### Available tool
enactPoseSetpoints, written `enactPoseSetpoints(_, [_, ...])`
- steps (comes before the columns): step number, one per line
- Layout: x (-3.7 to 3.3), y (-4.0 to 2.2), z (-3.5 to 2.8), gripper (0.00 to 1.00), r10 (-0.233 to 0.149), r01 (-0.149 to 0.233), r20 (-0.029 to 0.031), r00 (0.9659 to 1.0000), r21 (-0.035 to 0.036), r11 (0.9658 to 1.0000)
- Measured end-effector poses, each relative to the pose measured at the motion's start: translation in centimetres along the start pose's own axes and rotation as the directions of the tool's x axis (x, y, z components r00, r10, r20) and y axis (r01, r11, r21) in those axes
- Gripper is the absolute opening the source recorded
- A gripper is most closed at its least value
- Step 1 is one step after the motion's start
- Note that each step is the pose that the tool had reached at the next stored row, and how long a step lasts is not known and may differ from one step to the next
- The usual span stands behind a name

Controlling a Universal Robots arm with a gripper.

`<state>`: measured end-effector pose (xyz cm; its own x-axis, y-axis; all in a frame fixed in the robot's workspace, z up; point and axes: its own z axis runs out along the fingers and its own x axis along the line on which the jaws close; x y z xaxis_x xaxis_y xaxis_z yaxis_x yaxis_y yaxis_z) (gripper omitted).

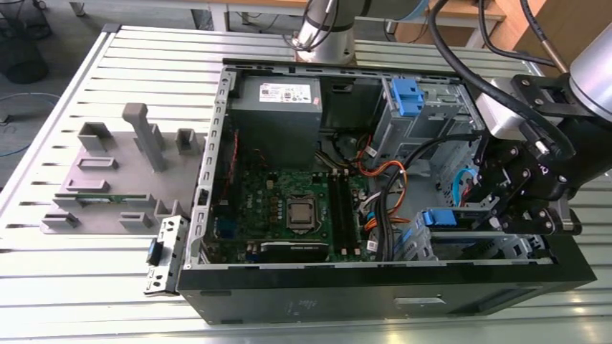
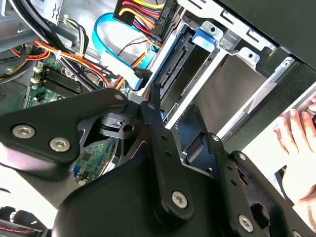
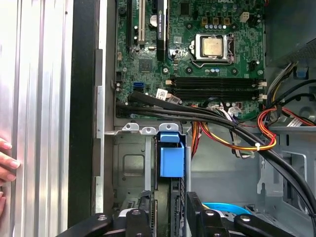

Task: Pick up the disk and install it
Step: 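Insert the disk into the insertion slot, then insert the first disk wire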

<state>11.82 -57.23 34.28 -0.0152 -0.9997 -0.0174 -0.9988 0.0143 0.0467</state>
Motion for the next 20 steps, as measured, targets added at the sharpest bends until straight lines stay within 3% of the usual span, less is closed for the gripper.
enactPoseSetpoints(20, [-0.01, 0.03, -0.49, 0.42, 0.000, 0.000, 0.0001, 1.0000, 0.0000, 1.0000])
